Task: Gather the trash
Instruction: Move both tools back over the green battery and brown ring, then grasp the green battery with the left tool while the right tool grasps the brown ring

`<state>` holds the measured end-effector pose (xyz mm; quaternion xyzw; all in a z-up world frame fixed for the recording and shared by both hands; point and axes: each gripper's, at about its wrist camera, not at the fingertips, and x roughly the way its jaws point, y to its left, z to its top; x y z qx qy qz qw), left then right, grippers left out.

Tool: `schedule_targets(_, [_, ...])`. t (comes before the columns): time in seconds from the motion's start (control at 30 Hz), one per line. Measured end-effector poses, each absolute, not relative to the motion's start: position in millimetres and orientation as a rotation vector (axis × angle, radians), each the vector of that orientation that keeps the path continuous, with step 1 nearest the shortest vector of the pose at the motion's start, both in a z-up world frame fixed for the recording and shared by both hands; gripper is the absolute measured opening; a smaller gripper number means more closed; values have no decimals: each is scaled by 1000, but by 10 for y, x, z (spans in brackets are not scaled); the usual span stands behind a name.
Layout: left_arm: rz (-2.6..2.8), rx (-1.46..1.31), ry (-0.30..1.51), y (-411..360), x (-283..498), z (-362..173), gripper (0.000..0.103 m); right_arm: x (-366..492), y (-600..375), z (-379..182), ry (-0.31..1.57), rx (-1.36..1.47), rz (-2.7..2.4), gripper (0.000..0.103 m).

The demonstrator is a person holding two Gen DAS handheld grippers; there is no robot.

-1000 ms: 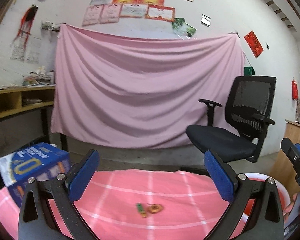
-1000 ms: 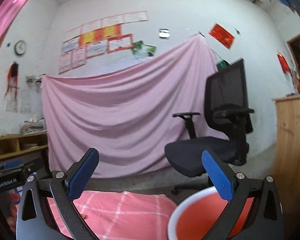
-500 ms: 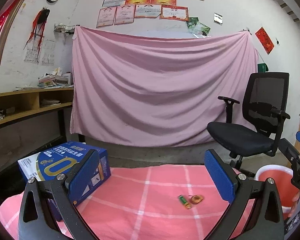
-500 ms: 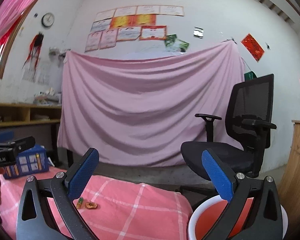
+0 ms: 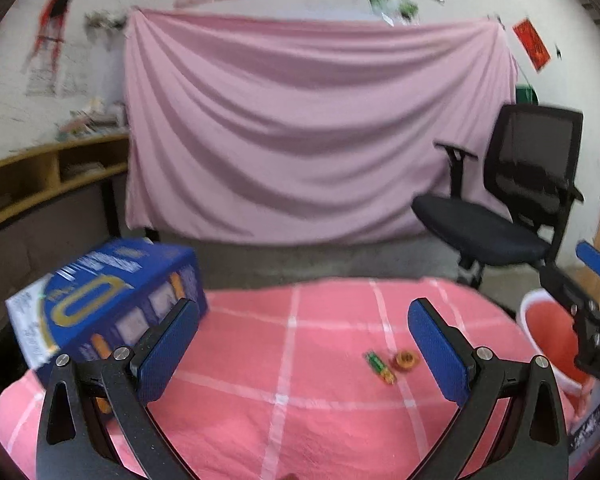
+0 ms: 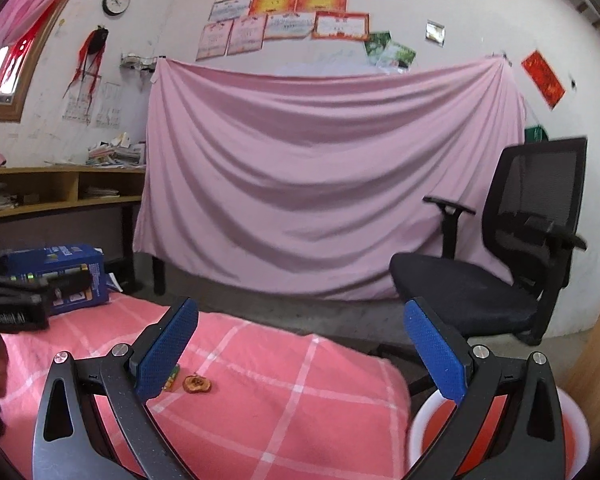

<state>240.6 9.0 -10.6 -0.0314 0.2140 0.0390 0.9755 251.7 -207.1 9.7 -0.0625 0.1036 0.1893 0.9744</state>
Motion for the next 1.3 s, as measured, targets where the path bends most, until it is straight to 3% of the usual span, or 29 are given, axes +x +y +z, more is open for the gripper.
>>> schedule_targets(0.27, [29,-74,681,31,2881,-342,100,2860,-1959,-77,414,-131,432,98])
schedule_targets(0.37, [-31,-98,742,-1,2995,-410,85,2970,-1941,-139,485,-127,447,90])
schedule_targets(0.43, [-69,-109,779,-50,3069,-451,83,3031,-1944,-176,525,-121,449,88])
schedule_targets(0.5, [-104,-111,807,-105,3129,-473,62,3080,-1966,-201,554,-111,449,87])
schedule_targets(0.67, [-154,-112,897,-200,3285,-544,41,3147,-2037,-242,595,-78,453,87])
schedule_targets(0.77, [-169,-113,943,-235,3395,-571,40,3189,-2053,-254,610,-67,452,87])
schedule_targets(0.87, [-165,-103,955,-238,3436,-561,26,3210,-2049,-260,622,-66,454,87])
schedule_targets(0.97, [-164,-105,963,-219,3424,-581,21,3229,-2031,-272,633,-74,457,87])
schedule_targets(1.07, [-159,-87,969,-205,3411,-595,8,3249,-2017,-295,648,-84,457,87])
schedule_targets(1.2, [-164,-100,975,-141,3394,-610,7,3326,-1944,-377,710,-108,470,87])
schedule_targets(1.3, [-158,-86,973,-100,3365,-595,7,3388,-1866,-462,778,-113,526,67])
